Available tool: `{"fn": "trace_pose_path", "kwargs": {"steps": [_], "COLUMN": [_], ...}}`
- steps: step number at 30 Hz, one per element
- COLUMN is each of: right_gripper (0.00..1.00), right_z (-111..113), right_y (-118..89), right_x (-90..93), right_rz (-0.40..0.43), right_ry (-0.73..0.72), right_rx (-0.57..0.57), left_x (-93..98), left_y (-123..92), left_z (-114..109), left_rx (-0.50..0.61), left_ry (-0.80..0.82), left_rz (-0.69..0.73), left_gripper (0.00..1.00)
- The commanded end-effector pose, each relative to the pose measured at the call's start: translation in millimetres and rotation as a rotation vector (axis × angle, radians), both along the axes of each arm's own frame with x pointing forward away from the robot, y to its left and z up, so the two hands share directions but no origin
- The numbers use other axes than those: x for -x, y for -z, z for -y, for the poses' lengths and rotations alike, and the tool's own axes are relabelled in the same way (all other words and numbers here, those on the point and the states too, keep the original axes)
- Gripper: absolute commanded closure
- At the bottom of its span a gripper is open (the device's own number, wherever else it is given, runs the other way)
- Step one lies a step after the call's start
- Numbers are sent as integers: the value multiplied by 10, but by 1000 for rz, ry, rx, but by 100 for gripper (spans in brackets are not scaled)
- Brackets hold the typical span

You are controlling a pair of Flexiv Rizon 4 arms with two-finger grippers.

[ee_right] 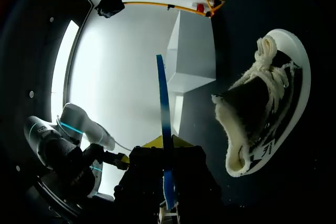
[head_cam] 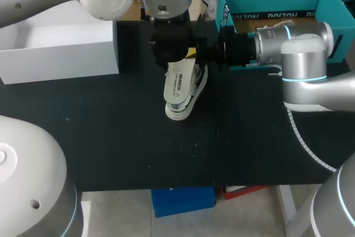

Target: Take the shoe out of the shoebox, open the shoe tongue, remove and reinsert the insole, then place the shoe into the shoebox

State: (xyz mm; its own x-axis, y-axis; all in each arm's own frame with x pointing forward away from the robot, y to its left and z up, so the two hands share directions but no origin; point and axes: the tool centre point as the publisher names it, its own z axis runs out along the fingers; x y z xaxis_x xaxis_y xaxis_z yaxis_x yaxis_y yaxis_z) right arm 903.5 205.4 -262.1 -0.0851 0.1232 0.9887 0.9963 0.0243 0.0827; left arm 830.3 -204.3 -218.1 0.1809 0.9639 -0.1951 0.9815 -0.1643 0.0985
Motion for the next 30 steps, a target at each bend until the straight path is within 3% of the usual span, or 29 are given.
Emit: {"fn": "trace_pose_path", "kwargs": {"steps": [1,6,10,13,14,15,16,24,30], "right_gripper": [100,100,100,100,100,100,100,100,100], "right_z": [-6,-6,-6,-6,-6,-6,-6,-6,-6], "right_y": [3,3,3,3,3,3,3,3,3], "right_x": [-2,-2,-2,-2,-2,-2,-2,-2,-2], "right_rz": [0,0,0,0,0,0,0,0,0], "right_ry": [1,1,1,1,1,1,1,1,1], "right_rx": [0,0,0,0,0,0,0,0,0], "left_x": [186,280,357,390,389,394,397,369,369], "left_y": [72,36,-53,-94,-95,-96,-92,-43,-43], "left_z": [-93,-176,-256,-380,-410,-472,-508,-590,-590], "left_rx": [56,218,622,991,1056,1210,1272,1410,1410], "left_ry": [15,15,42,35,20,19,9,-40,-40], "left_rz": [81,84,56,43,42,27,25,11,11], "left_gripper": [0,0,0,0,0,0,0,0,0]}}
